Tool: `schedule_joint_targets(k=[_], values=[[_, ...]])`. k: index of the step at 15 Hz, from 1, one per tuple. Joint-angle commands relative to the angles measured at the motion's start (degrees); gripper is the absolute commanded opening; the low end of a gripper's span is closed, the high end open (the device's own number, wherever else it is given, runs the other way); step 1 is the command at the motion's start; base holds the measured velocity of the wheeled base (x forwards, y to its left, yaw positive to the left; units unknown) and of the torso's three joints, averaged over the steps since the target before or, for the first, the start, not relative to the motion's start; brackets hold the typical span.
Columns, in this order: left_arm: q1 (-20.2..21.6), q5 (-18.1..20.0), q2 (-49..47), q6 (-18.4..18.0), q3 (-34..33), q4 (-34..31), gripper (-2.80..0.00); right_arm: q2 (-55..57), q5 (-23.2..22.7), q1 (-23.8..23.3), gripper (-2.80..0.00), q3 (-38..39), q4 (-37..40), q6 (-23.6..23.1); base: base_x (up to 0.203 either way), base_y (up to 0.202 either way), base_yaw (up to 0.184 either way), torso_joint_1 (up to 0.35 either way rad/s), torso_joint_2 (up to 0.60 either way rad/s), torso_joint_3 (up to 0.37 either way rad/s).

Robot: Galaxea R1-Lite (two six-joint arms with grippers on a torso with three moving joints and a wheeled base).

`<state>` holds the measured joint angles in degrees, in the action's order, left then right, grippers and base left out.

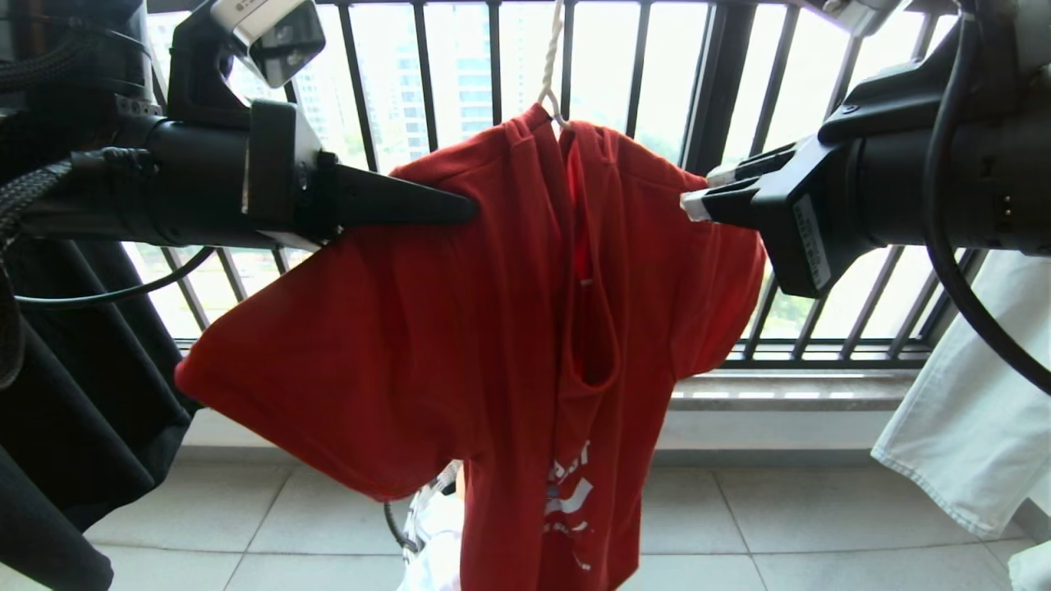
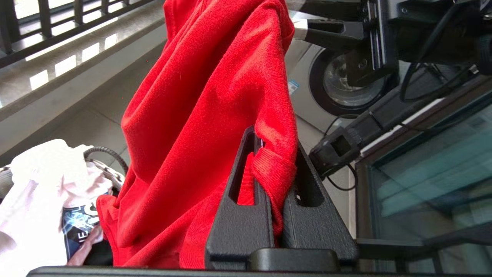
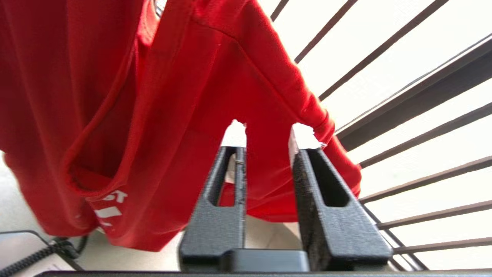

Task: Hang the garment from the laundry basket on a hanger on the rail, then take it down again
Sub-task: Hang the clothes on the clothes rack, then hang the clothes rack on the clothesline

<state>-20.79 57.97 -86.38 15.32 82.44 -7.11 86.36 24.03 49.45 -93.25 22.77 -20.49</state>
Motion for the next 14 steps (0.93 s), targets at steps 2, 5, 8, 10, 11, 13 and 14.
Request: schedule_joint_targets(k=[2, 5, 8, 10, 11, 13, 14], values=[[2.2, 6.9, -0.3, 0.1, 0.1, -0.7, -2.80, 0.0, -1.2, -0.3, 0.00, -6.0, 9.1, -5.6, 0.000, 0.000, 0.000, 0.000, 0.00, 0.000], [2.2, 9.6, -1.5, 0.1, 0.1, -0.7, -2.80, -1.8, -12.1, -5.0, 0.00, -7.9, 15.1, -14.5, 0.000, 0.000, 0.000, 0.000, 0.00, 0.000], [2.1, 10.6, -1.3, 0.1, -0.1, -0.8, -2.80, -1.2, -19.9, -9.4, 0.00, -9.4, 15.3, -20.8, 0.000, 0.000, 0.000, 0.000, 0.00, 0.000], [2.0, 10.6, -0.4, 0.1, 0.0, -2.2, -2.80, 0.9, -22.7, -10.4, 0.00, -12.4, 15.4, -21.2, 0.000, 0.000, 0.000, 0.000, 0.00, 0.000], [1.9, 10.6, 0.3, 0.0, 0.1, -2.7, -2.80, 2.1, -24.8, -11.0, 0.00, -13.8, 15.4, -21.2, 0.000, 0.000, 0.000, 0.000, 0.00, 0.000], [1.8, 10.6, 1.7, -0.1, -0.1, -2.9, -2.80, 3.6, -27.3, -11.2, 0.00, -15.0, 15.5, -21.1, 0.000, 0.000, 0.000, 0.000, 0.00, 0.000], [1.8, 10.5, 2.3, -0.1, -0.2, -2.9, -2.80, 4.6, -27.7, -11.2, 0.00, -15.1, 15.4, -21.0, 0.000, 0.000, 0.000, 0.000, 0.00, 0.000]])
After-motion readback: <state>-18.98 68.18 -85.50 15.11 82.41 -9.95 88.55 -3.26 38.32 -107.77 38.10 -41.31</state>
